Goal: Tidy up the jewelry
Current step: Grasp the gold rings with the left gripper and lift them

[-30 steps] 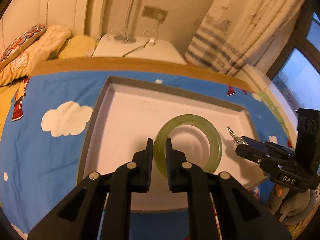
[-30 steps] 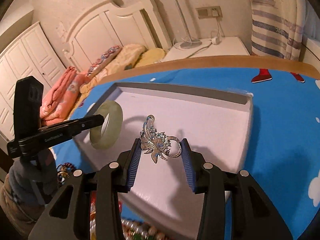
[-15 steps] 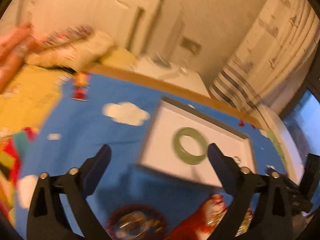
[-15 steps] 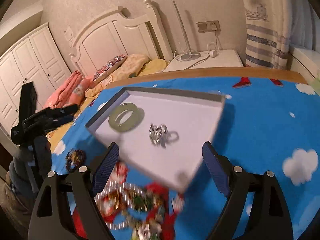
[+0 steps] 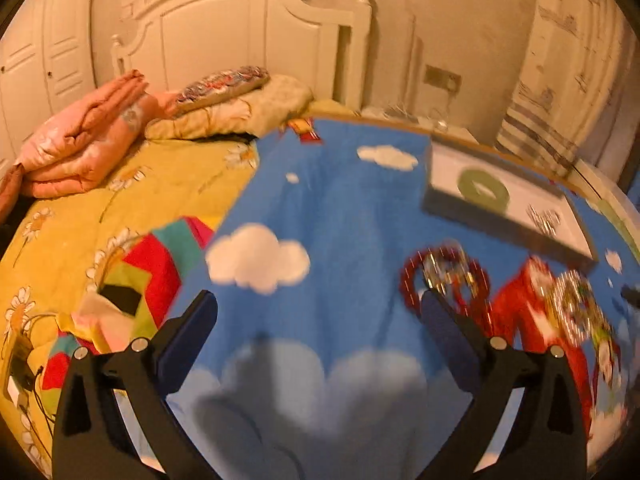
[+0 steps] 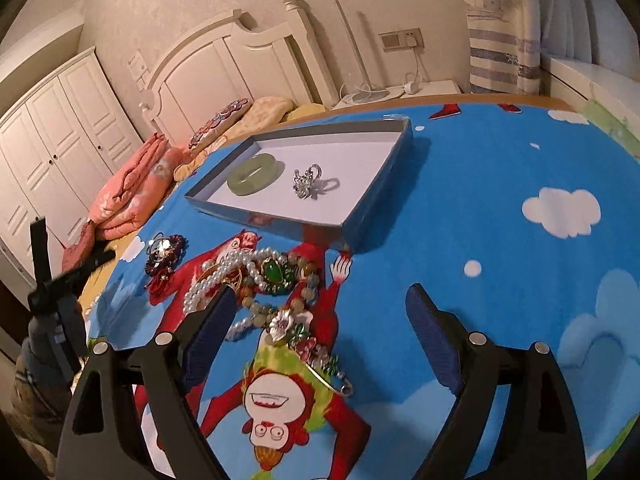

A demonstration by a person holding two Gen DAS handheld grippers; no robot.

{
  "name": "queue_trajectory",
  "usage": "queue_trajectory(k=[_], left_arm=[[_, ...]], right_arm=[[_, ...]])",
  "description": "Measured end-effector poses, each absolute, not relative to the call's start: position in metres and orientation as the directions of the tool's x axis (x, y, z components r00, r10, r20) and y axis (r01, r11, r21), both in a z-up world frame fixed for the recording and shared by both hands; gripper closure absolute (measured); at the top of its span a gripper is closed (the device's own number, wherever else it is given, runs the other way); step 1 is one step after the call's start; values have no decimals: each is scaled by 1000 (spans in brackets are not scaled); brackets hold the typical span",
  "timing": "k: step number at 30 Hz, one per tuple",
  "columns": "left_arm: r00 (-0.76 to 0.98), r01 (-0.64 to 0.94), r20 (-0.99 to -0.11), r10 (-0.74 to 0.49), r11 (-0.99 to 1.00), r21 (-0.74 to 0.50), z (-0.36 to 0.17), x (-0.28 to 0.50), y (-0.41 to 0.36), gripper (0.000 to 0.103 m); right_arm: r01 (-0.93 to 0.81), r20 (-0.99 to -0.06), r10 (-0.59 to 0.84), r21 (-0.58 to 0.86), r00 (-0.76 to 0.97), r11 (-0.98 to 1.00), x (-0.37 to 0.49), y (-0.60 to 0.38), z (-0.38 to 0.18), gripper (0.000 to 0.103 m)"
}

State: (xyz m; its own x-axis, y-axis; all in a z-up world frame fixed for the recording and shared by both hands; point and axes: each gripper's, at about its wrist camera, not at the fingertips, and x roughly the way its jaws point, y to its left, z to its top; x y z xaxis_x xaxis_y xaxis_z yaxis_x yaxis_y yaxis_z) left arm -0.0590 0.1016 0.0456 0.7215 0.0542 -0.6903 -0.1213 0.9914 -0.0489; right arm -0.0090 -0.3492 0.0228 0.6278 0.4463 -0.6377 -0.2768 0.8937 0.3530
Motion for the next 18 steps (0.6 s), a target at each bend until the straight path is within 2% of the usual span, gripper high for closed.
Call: queue_trajectory(k=[9,11,16,18], left_arm=[[728,82,-684,-54,997,9,42,-46,49,4],[719,127,-690,-79,992,19,42,-34,38,22],[688,166,-723,-63,984,72,33,2,15,35],[668,175,-742,-64,982,73,27,11,13,56]], right_arm=[[-266,-639,441,355,630,896,-10,-339,21,19],[-268,-637,442,356,632,895,-11,-337,22,19],[-284,-634,446,346,632,894,-16,-331,26,19],[-298,-631,450,338,632,893,-17,-328,29,19]])
